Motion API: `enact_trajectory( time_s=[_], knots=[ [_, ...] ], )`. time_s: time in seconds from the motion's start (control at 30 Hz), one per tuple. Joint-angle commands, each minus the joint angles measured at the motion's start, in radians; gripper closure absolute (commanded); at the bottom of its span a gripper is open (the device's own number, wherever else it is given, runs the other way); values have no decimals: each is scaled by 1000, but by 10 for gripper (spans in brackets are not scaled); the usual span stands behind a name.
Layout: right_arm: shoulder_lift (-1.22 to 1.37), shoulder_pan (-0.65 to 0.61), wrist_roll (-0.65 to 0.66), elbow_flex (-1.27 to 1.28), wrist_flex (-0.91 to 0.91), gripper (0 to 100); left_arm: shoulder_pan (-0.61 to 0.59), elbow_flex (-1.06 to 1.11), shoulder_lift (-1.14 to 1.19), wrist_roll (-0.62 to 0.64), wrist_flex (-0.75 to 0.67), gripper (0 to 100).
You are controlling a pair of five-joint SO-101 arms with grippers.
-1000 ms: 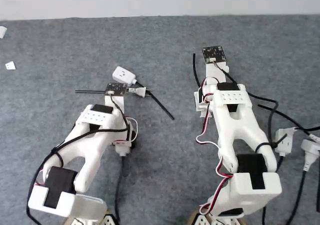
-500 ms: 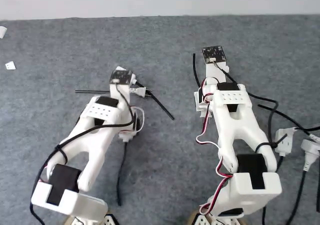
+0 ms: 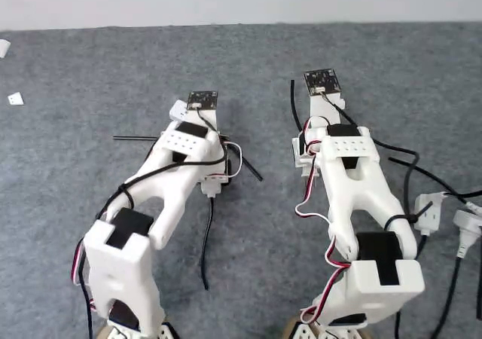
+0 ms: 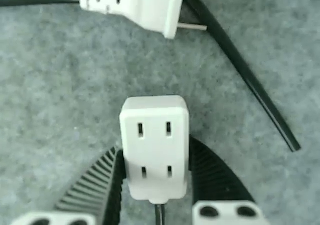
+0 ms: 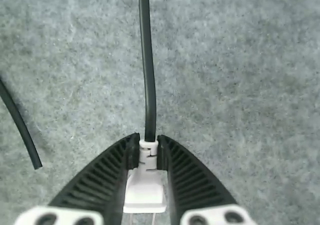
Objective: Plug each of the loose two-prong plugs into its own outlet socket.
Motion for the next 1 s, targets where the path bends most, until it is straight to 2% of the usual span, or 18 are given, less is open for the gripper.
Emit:
enact_trajectory(
  time_s=[0.0, 0.2, 0.27, 0.47, 0.63, 0.83, 0.97],
  knots=[
    [-8, 12, -5, -64, -21, 988, -5, -71, 6, -11, 25, 934],
    [-8, 12, -6, -64, -21, 988, -35, -65, -15, -15, 34, 722],
    [-8, 12, -6, -64, -21, 988, -35, -54, -26, -15, 49, 690],
    [-8, 12, -8, -64, -21, 988, -38, -54, -38, -35, 94, 691],
    [-8, 12, -8, -64, -21, 988, -38, 41, -235, -94, 100, 691],
    [-10, 5, 29, -64, -21, 988, -61, 363, -565, -276, -69, 691],
    [-13, -21, 41, -71, -7, 988, -164, 484, -583, -322, -169, 691]
  ],
)
